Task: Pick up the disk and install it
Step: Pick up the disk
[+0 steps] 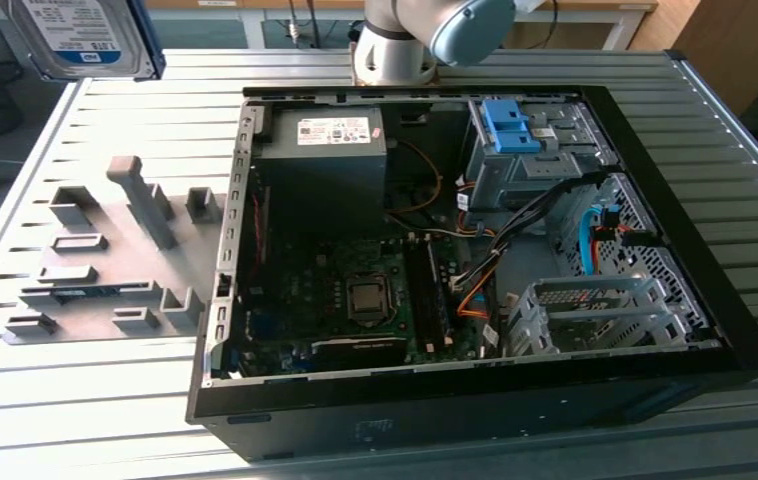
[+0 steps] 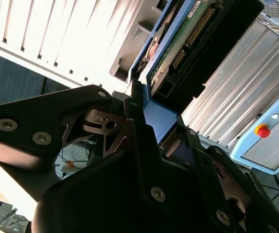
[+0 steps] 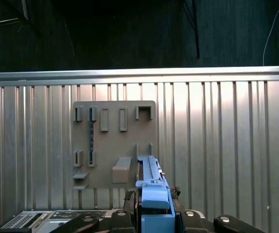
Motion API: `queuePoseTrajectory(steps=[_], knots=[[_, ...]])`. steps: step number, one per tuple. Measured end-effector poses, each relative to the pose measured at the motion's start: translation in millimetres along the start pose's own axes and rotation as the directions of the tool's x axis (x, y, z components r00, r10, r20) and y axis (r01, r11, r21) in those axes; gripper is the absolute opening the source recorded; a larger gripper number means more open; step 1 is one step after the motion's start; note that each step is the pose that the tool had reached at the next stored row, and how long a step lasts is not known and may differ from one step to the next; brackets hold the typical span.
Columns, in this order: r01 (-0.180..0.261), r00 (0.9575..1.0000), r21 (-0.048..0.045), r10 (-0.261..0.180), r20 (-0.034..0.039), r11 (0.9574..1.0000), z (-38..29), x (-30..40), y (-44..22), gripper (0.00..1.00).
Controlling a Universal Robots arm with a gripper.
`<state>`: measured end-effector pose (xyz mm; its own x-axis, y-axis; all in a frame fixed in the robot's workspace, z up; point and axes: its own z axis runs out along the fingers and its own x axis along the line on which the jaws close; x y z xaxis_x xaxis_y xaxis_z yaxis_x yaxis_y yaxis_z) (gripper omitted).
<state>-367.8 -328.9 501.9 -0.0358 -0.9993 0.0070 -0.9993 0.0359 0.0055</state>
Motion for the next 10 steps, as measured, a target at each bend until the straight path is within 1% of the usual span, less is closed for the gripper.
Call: queuePoseTrajectory(steps=[4,7,10], knots=[[0.000,1.0000,0.0000,0.000,0.0000,1.0000,0.0,-0.2,-4.3,0.36],[0.000,1.0000,0.0001,0.000,0.0000,1.0000,0.0,0.2,-5.1,0.36],[0.000,1.0000,0.0001,0.000,-0.0004,1.0000,0.0,2.6,-5.4,0.36]])
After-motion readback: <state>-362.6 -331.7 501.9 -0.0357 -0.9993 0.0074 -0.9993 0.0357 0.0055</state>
